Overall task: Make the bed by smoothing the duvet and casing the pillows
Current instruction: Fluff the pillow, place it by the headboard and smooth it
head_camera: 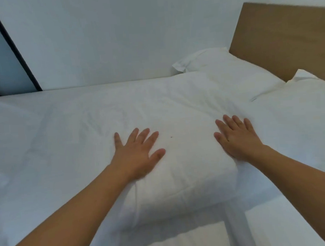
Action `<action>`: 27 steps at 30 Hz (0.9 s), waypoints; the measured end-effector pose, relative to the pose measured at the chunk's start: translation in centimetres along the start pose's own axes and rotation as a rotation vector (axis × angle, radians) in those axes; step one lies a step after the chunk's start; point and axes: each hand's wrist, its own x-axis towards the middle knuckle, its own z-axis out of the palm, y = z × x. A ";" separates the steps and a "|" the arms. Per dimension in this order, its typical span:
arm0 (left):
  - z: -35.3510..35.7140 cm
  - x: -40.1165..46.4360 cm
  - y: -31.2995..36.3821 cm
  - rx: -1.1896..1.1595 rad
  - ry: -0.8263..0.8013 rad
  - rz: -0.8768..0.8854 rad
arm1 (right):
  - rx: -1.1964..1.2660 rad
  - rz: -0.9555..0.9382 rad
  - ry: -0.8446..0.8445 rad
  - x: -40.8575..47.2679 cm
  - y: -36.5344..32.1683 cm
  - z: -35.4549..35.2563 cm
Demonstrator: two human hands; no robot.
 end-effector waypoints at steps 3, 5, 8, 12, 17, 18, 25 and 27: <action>2.3 -2.6 -2.8 0.175 0.047 -0.216 | -0.010 0.064 0.059 -3.3 2.1 1.0; 2.1 -3.8 -3.4 0.208 0.024 -0.384 | 0.023 0.102 0.030 -5.3 3.3 1.1; 1.5 -5.0 1.8 0.039 0.023 -0.328 | 0.067 0.032 0.068 -8.4 3.3 0.9; 3.1 -7.4 8.6 0.066 0.064 0.037 | 0.072 -0.116 -0.079 -12.5 3.0 1.9; 6.1 -10.5 0.6 0.353 0.165 -0.133 | -0.075 0.100 -0.078 -13.7 7.1 1.1; 6.0 -11.3 0.3 0.376 0.149 -0.127 | -0.114 0.073 -0.010 -13.8 6.4 0.9; 8.7 -16.2 0.6 0.365 0.349 -0.199 | -0.105 -0.562 0.116 -13.8 -9.8 3.4; 9.8 -18.2 -1.6 0.298 0.393 -0.353 | -0.124 -0.595 0.135 -13.0 -12.7 4.9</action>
